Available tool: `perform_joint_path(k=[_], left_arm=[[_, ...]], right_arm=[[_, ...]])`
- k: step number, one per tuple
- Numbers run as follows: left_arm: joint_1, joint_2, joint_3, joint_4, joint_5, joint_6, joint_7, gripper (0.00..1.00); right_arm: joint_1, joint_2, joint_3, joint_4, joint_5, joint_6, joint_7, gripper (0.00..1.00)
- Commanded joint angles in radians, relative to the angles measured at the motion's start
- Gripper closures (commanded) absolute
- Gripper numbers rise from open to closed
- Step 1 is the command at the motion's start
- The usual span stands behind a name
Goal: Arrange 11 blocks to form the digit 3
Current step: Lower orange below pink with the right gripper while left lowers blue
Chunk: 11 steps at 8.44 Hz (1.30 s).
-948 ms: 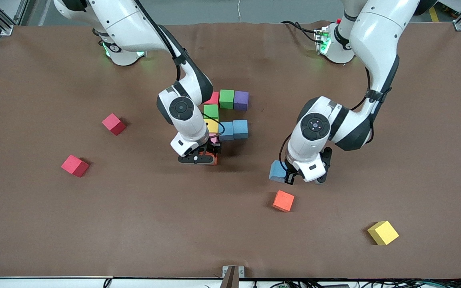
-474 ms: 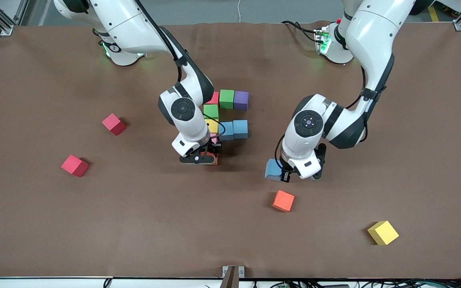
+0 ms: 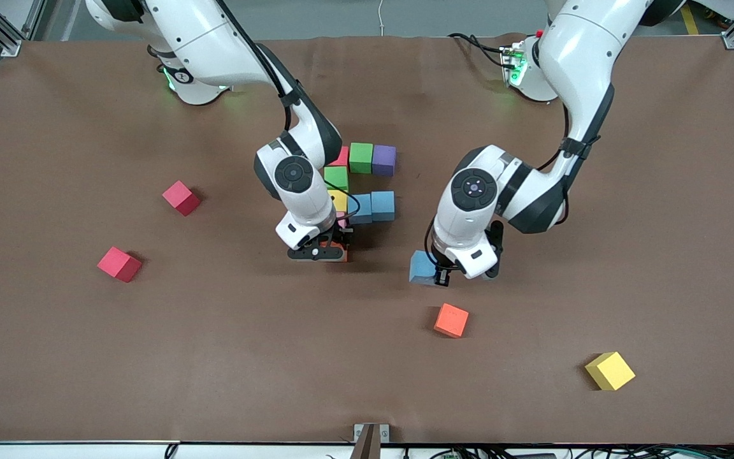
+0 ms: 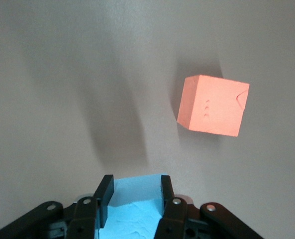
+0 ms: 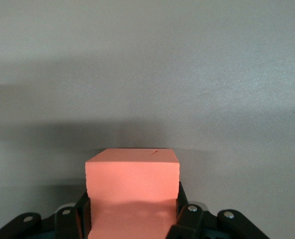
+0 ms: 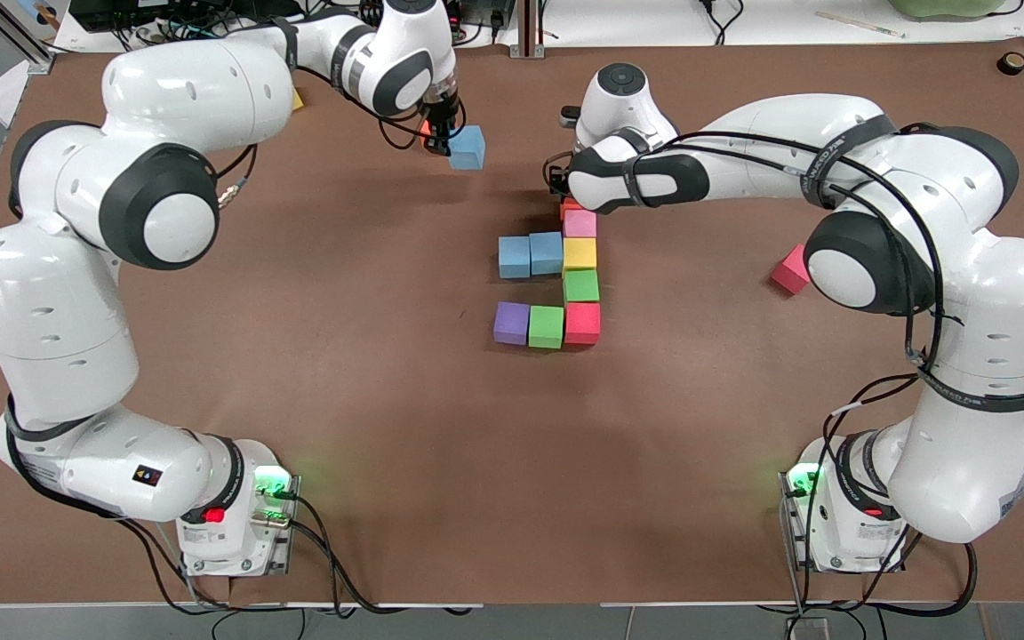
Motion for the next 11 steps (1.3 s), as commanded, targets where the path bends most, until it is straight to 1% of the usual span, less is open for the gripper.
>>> perform_joint_path(k=[1,2,3,4,6,8,11], left_arm=[[-0.026,0.02,0.005,0.033,-0.025,-0.02,-0.014,0.63],[-0.035,0.026,0.005,0.048,-0.027,-0.02,-0.014,0.63],[-0.037,0.028,0.005,0.053,-0.027,-0.02,-0.014,0.63],[-0.037,0.028,0.005,0.051,-0.026,-0.02,-0.014,0.63],[-0.04,0.028,0.005,0.053,-0.027,-0.02,-0.014,0.63],[-0.049,0.032,0.005,0.065,-0.03,-0.02,-0.017,0.63],[-0.073,0.034,0.005,0.065,-0.052,-0.02,-0.017,0.63]], right_arm=[[0.011,0.011,-0.011,0.008,-0.004,0.006,0.022,0.79],[0.011,0.013,-0.011,0.01,-0.004,0.008,0.022,0.76],[0.011,0.013,-0.011,0.01,-0.004,0.008,0.022,0.68],[0.011,0.014,-0.011,0.01,-0.006,0.009,0.022,0.5],[0.011,0.014,-0.011,0.008,-0.013,0.023,0.022,0.33],[0.011,0.014,-0.011,0.008,-0.013,0.023,0.02,0.25],[0.011,0.014,-0.011,0.007,-0.013,0.023,0.02,0.15]])
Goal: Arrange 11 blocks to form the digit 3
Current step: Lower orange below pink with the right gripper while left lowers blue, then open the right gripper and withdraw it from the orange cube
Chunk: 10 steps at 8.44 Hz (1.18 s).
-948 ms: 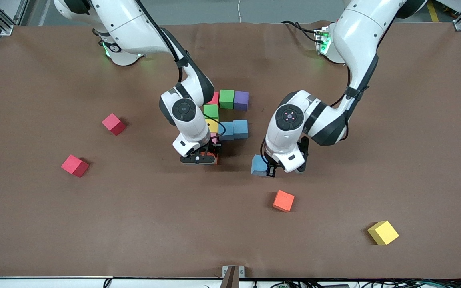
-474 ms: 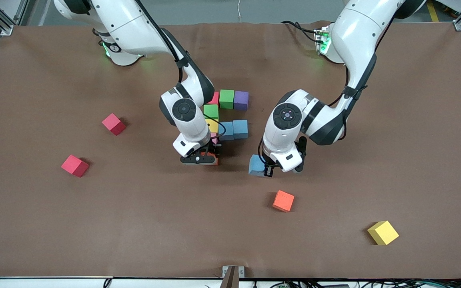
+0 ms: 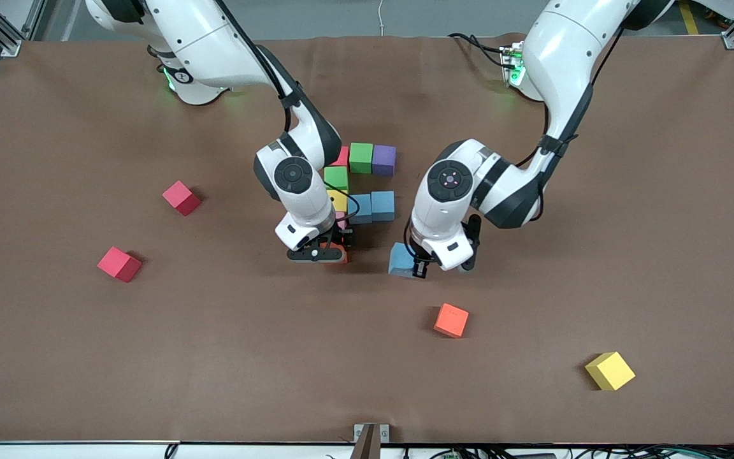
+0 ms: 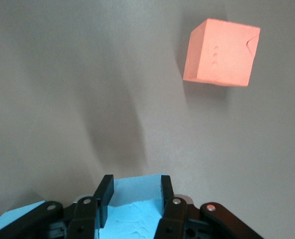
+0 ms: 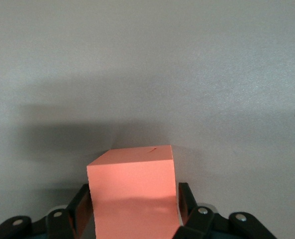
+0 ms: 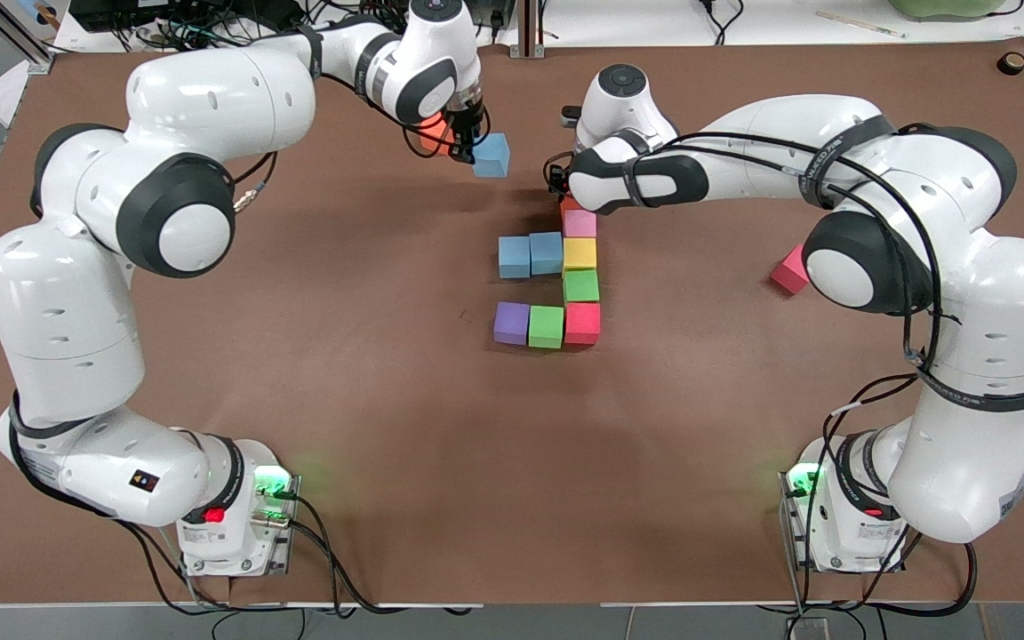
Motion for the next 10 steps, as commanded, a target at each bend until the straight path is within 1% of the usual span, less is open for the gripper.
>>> perform_joint_path(k=[1,2,4,5,7,9,10], left_arm=[[-0.011,0.014,0.005,0.034,-0.016,-0.02,-0.013,0.63],[-0.019,0.014,0.005,0.034,-0.018,-0.02,-0.025,0.63],[-0.026,0.02,0.007,0.034,-0.018,-0.02,-0.03,0.63],[-0.038,0.025,0.007,0.034,-0.016,-0.02,-0.043,0.63],[-0.051,0.036,0.008,0.047,-0.016,-0.02,-0.049,0.63],[-0.083,0.051,0.019,0.059,-0.01,-0.02,-0.082,0.63],[-0.097,0.062,0.02,0.064,-0.007,-0.02,-0.115,0.63]], right_arm=[[0.011,0.007,-0.009,0.007,-0.012,0.01,0.02,0.08],[0.008,0.004,-0.008,0.008,-0.012,0.004,0.019,0.01],[0.002,-0.011,-0.008,0.007,-0.009,-0.007,0.019,0.01],[-0.001,-0.046,-0.008,0.007,-0.009,-0.053,0.019,0.01],[-0.027,-0.147,-0.008,0.004,-0.009,-0.174,0.022,0.01],[-0.084,-0.244,-0.009,0.004,-0.009,-0.33,0.017,0.01],[-0.122,-0.284,-0.039,0.005,-0.014,-0.411,0.011,0.01]])
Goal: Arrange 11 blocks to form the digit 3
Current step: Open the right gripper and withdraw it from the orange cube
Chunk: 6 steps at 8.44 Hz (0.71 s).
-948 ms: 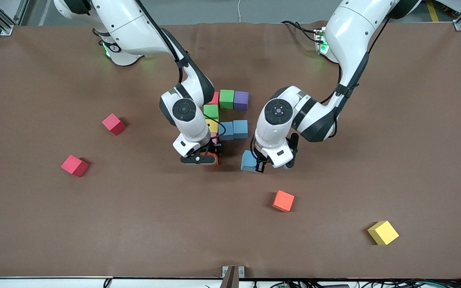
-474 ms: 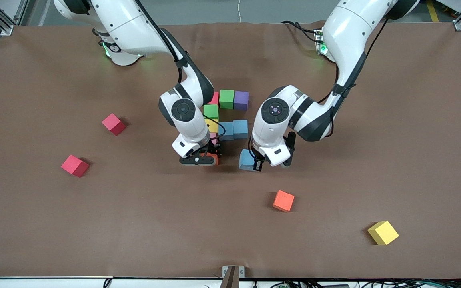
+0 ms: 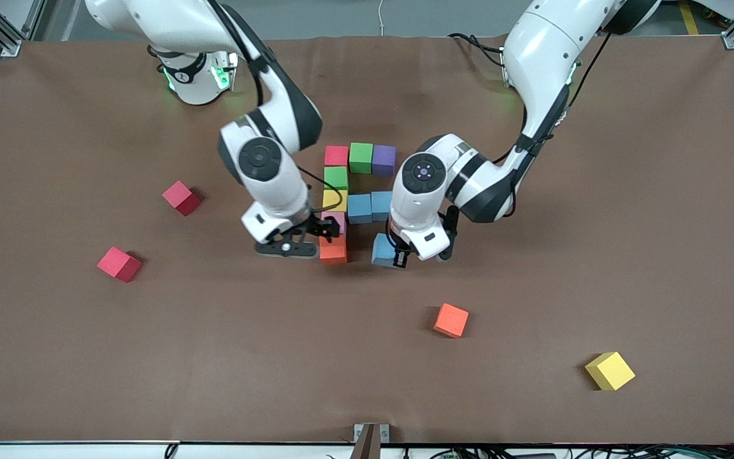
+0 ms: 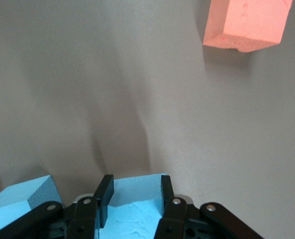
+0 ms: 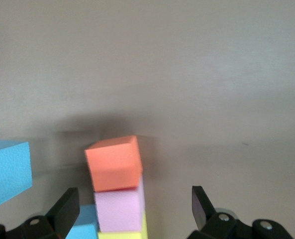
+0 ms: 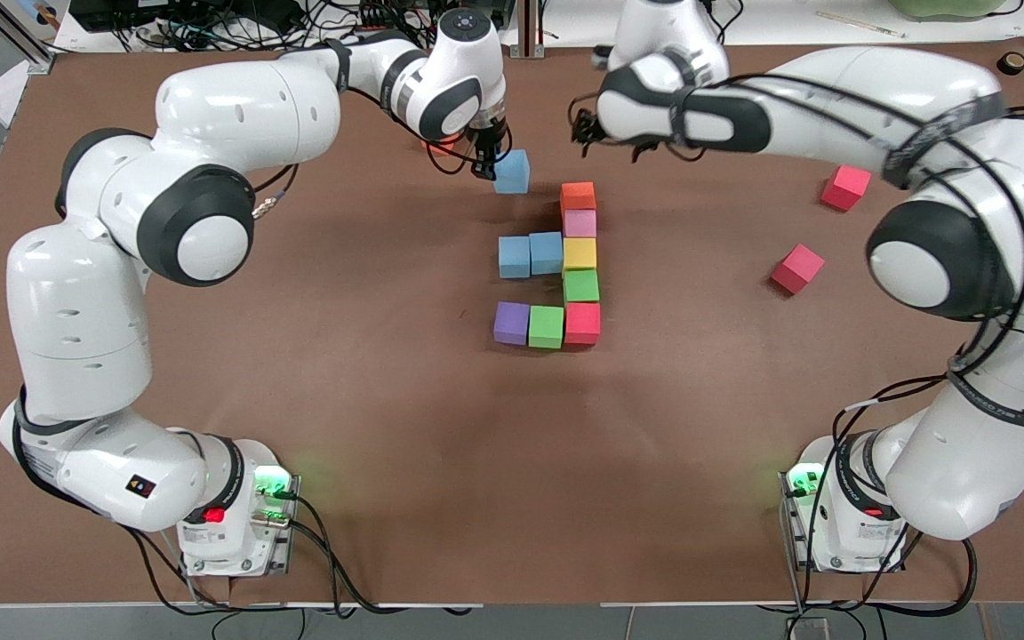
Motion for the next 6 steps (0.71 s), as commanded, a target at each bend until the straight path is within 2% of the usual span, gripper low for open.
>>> perform_joint_path(k=[1,2,3,4,5,6], left_arm=[[-0.058,0.033,0.033,0.051,0.0,-0.023,-0.06,0.63],[-0.113,0.05,0.094,0.072,0.0,-0.032,-0.096,0.63],[-0.189,0.068,0.172,0.087,0.0,-0.032,-0.129,0.63],[-0.228,0.082,0.215,0.094,-0.003,-0.032,-0.172,0.63],[-0.23,0.094,0.217,0.109,-0.001,-0.032,-0.205,0.63],[-0.238,0.096,0.217,0.109,-0.003,-0.031,-0.206,0.63]], right_arm=[[-0.073,-0.094,-0.028,-0.032,-0.081,-0.112,-0.034,0.0],[-0.125,-0.128,-0.034,-0.034,-0.12,-0.169,-0.1,0.0],[-0.192,-0.168,-0.034,-0.04,-0.12,-0.198,-0.213,0.0],[-0.258,-0.196,-0.034,-0.04,-0.12,-0.215,-0.35,0.0],[-0.31,-0.245,-0.034,-0.077,-0.12,-0.212,-0.491,0.0],[-0.334,-0.326,-0.036,-0.132,-0.123,-0.214,-0.525,0.0]])
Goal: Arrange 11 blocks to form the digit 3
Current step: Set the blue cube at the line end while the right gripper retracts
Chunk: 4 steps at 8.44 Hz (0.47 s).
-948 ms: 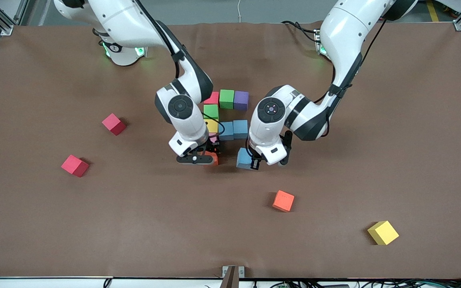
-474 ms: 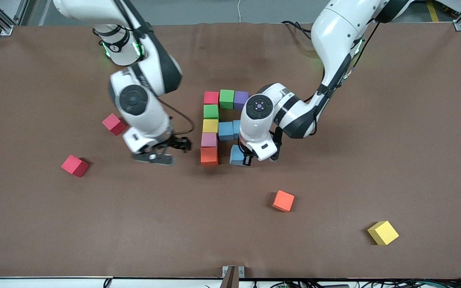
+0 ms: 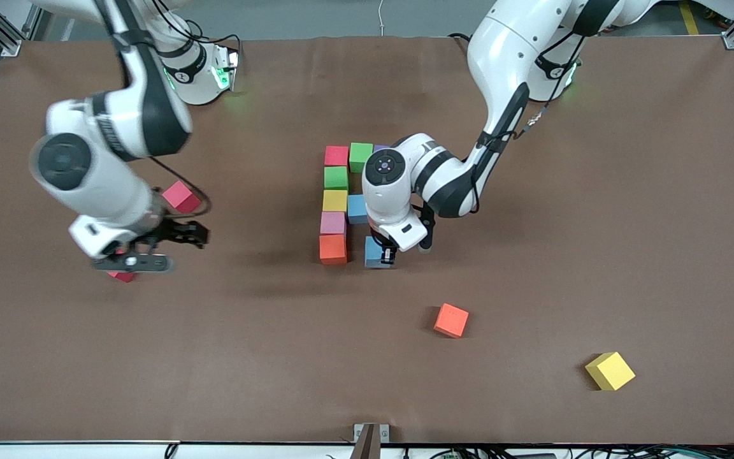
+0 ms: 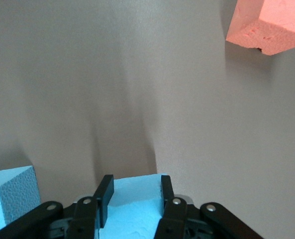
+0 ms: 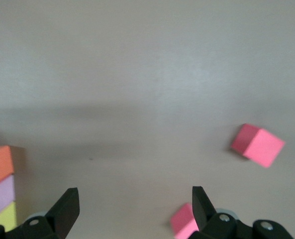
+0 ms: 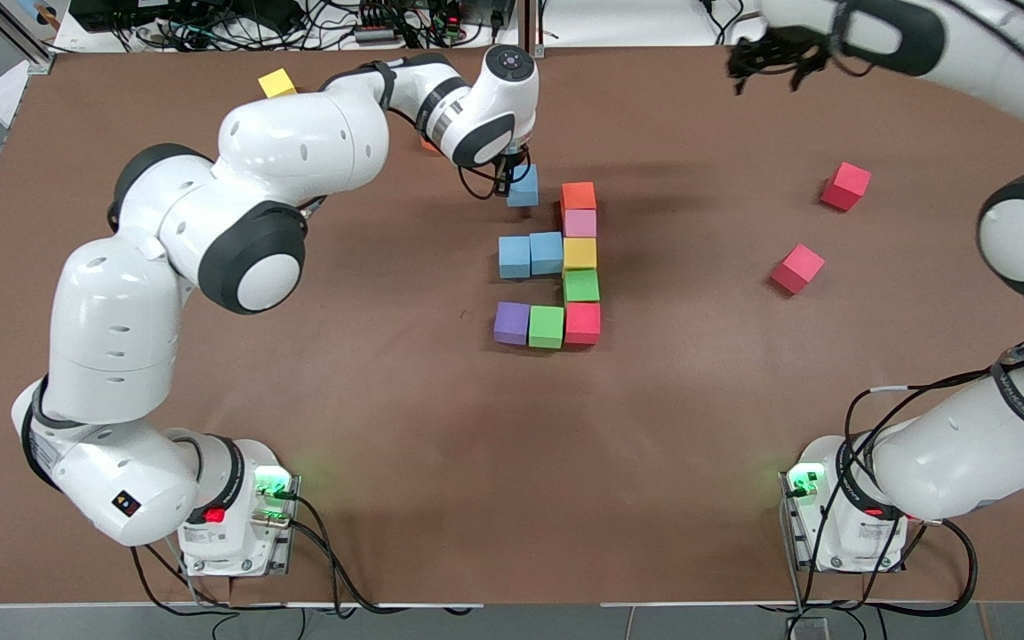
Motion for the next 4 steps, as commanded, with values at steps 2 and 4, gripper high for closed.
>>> perform_joint_path(k=[2,4], left_arm=[[-0.036,0.036,0.014,0.045,-0.003,-0.019,-0.029,0.63],[-0.055,0.063,0.014,0.066,-0.003,-0.016,-0.034,0.63]], right_arm=[[-0.079,-0.29,0.018,-0.203,-0.013,-0.036,-0.15,0.0],[-0.154,-0.332,0.017,-0.129,0.002,-0.196,-0.288,0.0]])
